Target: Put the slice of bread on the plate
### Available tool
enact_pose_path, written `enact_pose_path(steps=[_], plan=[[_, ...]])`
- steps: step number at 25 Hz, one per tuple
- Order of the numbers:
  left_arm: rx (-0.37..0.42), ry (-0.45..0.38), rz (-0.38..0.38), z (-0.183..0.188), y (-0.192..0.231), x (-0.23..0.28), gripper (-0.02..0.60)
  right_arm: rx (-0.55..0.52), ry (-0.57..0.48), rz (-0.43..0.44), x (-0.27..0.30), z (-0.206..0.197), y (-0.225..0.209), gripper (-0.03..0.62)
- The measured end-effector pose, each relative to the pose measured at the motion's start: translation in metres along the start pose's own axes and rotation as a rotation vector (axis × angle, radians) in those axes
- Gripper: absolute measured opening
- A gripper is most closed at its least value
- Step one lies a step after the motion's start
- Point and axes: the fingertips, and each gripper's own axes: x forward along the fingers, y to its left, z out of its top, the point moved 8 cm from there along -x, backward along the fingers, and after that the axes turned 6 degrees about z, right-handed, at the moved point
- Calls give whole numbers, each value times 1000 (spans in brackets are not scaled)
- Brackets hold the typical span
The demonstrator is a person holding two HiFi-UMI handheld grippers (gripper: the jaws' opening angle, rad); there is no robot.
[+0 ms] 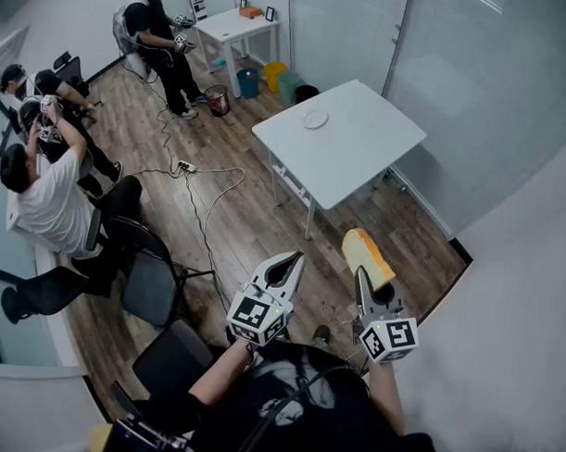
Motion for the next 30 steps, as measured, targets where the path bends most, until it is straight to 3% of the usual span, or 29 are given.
enact_pose_path(steps=[16,21,30], plan=[[5,-2,6,-1,9,0,8,17,-24,58,14,4,6,91],[-2,-12,8,-5,27,-3,8,16,-4,32,27,-9,8,91],[26,50,-71,-14,45,-1,8,21,34,-8,51,-16,13,91]])
